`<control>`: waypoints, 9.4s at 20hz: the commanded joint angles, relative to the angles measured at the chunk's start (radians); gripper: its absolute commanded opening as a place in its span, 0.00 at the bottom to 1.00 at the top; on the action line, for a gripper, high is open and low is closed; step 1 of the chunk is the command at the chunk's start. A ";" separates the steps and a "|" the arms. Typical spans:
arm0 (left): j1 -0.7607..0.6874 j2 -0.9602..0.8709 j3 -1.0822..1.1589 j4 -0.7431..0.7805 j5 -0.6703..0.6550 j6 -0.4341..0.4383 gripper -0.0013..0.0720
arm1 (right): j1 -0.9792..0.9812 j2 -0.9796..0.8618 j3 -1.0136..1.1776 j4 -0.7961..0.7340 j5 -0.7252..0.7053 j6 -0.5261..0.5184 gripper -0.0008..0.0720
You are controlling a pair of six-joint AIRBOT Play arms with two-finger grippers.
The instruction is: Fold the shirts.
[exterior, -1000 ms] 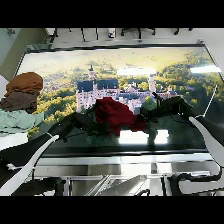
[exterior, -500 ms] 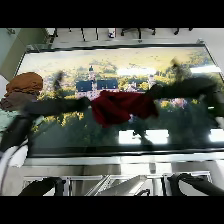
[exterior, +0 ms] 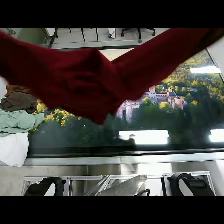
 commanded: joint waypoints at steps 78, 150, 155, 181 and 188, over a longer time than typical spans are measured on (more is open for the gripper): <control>0.000 -0.915 -0.523 0.071 0.323 0.082 0.03 | -0.245 -1.023 -0.023 -0.123 -0.293 -0.017 0.63; 0.374 0.007 0.390 0.022 0.119 0.033 0.03 | -0.408 -0.010 0.336 -0.102 -0.130 -0.006 0.04; 0.332 -0.197 0.124 -0.273 0.262 0.112 0.03 | -0.372 -0.175 0.137 0.048 -0.285 0.005 0.04; -0.056 -1.211 0.273 0.108 0.149 -0.022 0.03 | -0.220 -1.285 0.365 -0.188 -0.330 0.058 0.04; -0.110 -1.197 0.169 0.311 0.421 -0.051 0.03 | -0.180 -1.241 0.228 -0.494 -0.440 0.061 0.04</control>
